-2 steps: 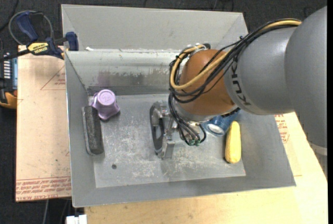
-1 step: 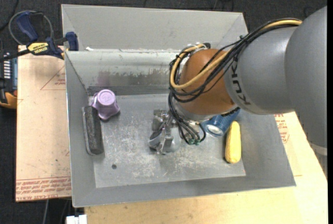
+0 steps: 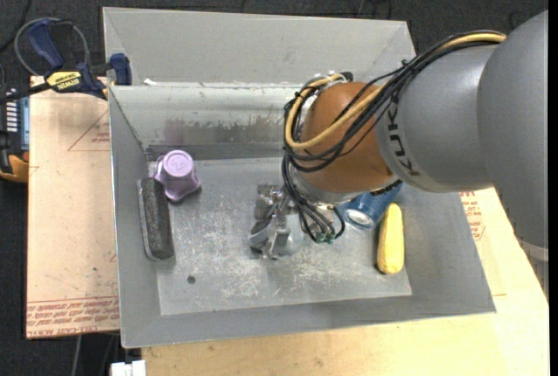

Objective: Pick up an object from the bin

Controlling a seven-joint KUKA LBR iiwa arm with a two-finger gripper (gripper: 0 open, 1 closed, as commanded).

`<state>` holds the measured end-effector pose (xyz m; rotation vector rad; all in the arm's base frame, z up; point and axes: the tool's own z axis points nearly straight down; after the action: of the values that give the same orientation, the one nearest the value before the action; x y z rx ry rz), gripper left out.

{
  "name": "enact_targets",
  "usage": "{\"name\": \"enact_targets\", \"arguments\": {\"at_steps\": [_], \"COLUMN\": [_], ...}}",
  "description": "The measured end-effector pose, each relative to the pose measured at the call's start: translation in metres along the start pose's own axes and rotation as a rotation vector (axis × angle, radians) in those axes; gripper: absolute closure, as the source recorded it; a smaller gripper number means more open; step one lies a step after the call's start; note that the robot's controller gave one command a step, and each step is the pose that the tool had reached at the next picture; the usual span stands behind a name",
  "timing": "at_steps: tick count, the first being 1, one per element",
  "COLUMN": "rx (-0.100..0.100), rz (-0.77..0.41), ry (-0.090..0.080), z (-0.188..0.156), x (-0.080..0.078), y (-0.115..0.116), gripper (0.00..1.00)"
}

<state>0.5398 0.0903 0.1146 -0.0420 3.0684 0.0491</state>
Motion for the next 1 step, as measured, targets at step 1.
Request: {"name": "enact_targets", "arguments": {"at_steps": [1], "rx": [0.0], "rz": [0.0], "ry": [0.0], "z": [0.0], "x": [0.0], "y": [0.0], "gripper": [1.0]}}
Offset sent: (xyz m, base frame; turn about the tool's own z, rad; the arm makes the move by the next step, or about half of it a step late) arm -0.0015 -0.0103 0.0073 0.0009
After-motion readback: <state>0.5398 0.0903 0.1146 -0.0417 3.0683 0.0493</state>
